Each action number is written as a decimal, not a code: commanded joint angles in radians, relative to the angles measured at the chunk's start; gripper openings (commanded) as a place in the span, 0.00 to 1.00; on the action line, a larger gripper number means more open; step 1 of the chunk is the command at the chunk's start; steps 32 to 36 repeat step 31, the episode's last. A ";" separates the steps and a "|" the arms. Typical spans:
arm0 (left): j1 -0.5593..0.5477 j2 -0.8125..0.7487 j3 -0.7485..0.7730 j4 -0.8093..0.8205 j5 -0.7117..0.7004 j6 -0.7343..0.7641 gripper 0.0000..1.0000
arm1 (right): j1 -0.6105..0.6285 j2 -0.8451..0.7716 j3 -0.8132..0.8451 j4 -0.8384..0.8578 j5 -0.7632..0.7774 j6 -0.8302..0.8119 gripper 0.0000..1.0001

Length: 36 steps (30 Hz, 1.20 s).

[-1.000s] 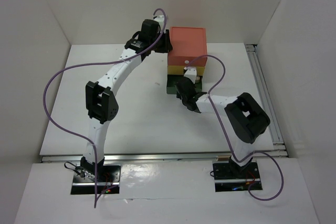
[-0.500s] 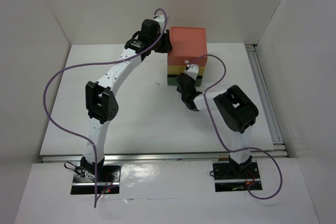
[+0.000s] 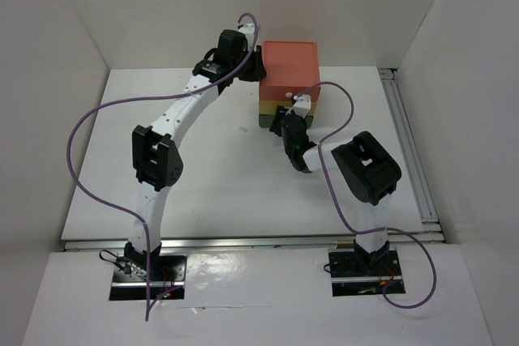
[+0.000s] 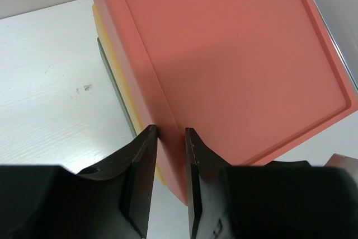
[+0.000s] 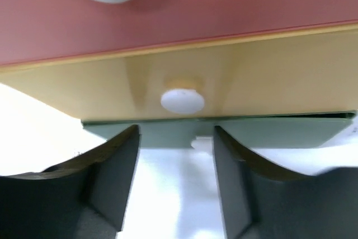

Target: Organize the makeup

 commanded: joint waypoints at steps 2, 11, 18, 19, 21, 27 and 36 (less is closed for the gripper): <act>-0.015 -0.007 -0.006 -0.149 0.033 0.054 0.37 | -0.020 -0.146 -0.081 0.014 -0.091 -0.065 0.67; -0.006 -0.227 0.014 -0.184 -0.111 0.045 1.00 | -0.040 -0.603 -0.227 -0.472 -0.042 0.050 0.97; 0.059 -0.598 -0.462 -0.137 -0.281 -0.033 1.00 | -0.168 -0.829 -0.197 -0.966 0.167 0.262 1.00; 0.085 -0.707 -0.545 -0.126 -0.292 -0.071 1.00 | -0.181 -0.838 -0.197 -0.994 0.222 0.273 1.00; 0.115 -0.807 -0.775 -0.095 -0.292 -0.137 1.00 | -0.205 -0.849 -0.175 -1.073 0.270 0.314 1.00; 0.191 -0.989 -1.009 -0.084 -0.240 -0.220 1.00 | -0.239 -0.793 -0.118 -1.143 0.308 0.311 1.00; 0.200 -1.010 -1.009 -0.084 -0.229 -0.229 1.00 | -0.248 -0.780 -0.118 -1.094 0.299 0.285 1.00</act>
